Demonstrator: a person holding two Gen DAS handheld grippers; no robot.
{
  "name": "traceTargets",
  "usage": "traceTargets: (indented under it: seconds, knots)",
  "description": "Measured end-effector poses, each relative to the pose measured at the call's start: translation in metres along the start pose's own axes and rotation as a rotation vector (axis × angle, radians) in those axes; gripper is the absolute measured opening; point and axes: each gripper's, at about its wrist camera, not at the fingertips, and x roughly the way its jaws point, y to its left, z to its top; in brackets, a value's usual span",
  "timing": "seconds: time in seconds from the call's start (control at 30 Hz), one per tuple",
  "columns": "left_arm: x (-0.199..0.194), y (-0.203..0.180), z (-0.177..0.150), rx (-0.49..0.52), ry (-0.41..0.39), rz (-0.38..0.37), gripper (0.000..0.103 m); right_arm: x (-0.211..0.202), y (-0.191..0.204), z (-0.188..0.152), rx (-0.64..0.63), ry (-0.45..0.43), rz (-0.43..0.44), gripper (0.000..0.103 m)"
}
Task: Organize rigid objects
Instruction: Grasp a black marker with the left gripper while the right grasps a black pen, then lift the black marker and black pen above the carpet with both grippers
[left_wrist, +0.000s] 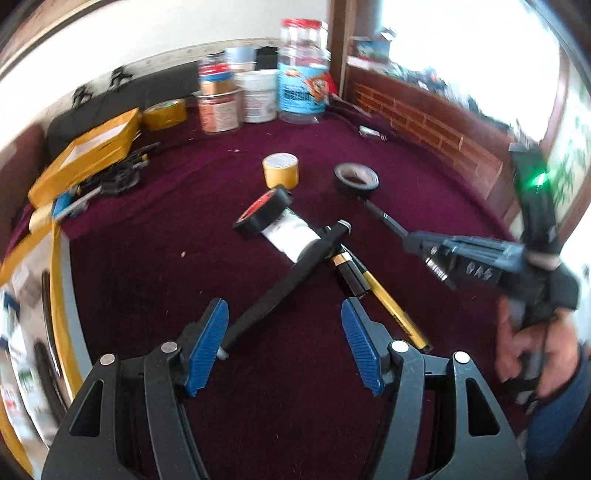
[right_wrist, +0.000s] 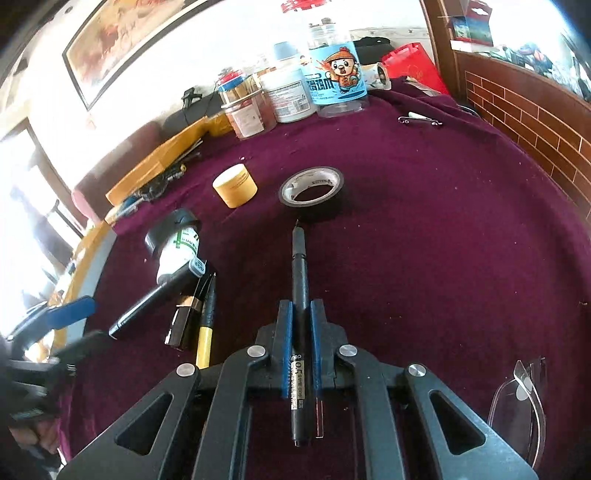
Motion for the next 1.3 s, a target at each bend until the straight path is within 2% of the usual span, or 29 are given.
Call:
traceTargets:
  seconds: [0.17, 0.3, 0.33, 0.37, 0.4, 0.63, 0.73, 0.8, 0.87, 0.97, 1.07, 1.17, 1.3]
  knots:
    - [0.023, -0.012, 0.005, 0.118, 0.065, 0.03, 0.063, 0.002, -0.001, -0.001, 0.022, 0.007, 0.013, 0.008]
    - [0.042, -0.015, 0.009, 0.133, 0.086, 0.043, 0.063, 0.003, -0.001, 0.0, 0.022, 0.008, 0.018, 0.008]
    - [0.046, -0.016, 0.011, 0.131, 0.078, 0.048, 0.056, 0.003, -0.002, 0.0, 0.023, 0.007, 0.019, 0.008]
    - [0.05, -0.016, 0.011, 0.12, 0.076, 0.052, 0.046, 0.003, -0.002, 0.0, 0.023, 0.007, 0.02, 0.008]
    - [0.052, -0.016, 0.011, 0.11, 0.076, 0.054, 0.03, 0.003, -0.002, 0.0, 0.023, 0.007, 0.02, 0.008]
    - [0.029, -0.018, -0.013, -0.025, 0.032, 0.046, 0.015, 0.001, -0.001, 0.0, 0.016, -0.001, 0.026, 0.008]
    - [0.008, -0.013, -0.031, -0.123, 0.026, 0.048, 0.014, 0.001, 0.003, 0.0, 0.002, 0.0, 0.034, 0.008]
    - [0.001, -0.013, -0.041, -0.138, 0.029, 0.084, 0.014, 0.003, 0.007, -0.001, -0.02, 0.015, 0.034, 0.008]
    - [0.005, -0.009, -0.048, -0.158, 0.054, 0.087, 0.014, 0.007, 0.013, -0.001, -0.048, 0.03, 0.027, 0.008]
    - [0.007, -0.01, -0.047, -0.161, 0.04, 0.096, 0.014, 0.008, 0.018, -0.003, -0.086, 0.039, -0.001, 0.008]
    - [0.012, -0.008, -0.043, -0.171, 0.046, 0.082, 0.014, 0.01, 0.036, -0.006, -0.186, 0.044, -0.088, 0.009]
    - [0.012, -0.005, -0.044, -0.186, 0.044, 0.066, 0.014, 0.011, 0.037, -0.007, -0.2, 0.046, -0.101, 0.009]
    - [0.011, -0.007, -0.044, -0.171, 0.046, 0.079, 0.014, 0.011, 0.039, -0.007, -0.218, 0.048, -0.118, 0.009]
